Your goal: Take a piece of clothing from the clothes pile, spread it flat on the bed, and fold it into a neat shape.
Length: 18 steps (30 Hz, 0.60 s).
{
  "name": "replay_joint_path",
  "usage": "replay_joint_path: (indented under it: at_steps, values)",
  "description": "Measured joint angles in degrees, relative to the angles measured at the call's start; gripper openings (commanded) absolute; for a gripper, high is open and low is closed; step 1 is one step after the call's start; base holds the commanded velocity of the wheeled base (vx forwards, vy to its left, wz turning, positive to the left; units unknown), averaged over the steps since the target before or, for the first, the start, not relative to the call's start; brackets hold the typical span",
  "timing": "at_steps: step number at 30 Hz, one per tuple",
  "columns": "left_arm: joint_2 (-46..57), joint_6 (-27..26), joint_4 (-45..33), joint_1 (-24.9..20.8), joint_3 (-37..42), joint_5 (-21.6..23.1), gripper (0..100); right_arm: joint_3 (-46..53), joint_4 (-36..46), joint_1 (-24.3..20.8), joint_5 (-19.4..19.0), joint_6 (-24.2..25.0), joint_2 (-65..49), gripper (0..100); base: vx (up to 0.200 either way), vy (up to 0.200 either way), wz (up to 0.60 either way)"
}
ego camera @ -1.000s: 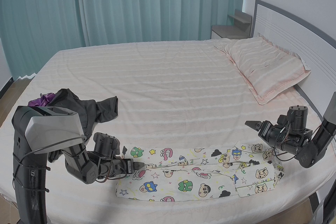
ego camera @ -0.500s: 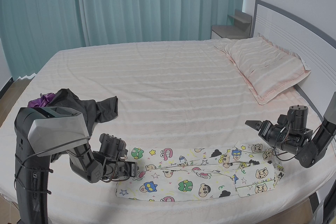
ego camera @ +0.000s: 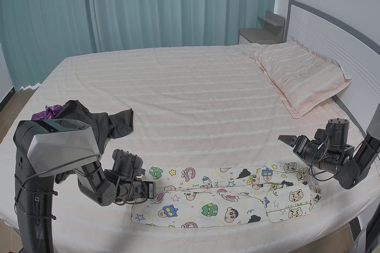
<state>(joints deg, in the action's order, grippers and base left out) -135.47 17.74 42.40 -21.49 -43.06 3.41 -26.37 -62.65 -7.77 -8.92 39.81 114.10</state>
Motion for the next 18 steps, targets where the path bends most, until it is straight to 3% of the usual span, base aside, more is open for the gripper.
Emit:
replay_joint_path:
  at_steps: [18]
  values:
    - [8.0,1.91,-4.17,8.59,4.53,1.37,0,0.0,0.0,0.24,0.0,0.0,0.0,100,0.0,0.0,0.0]
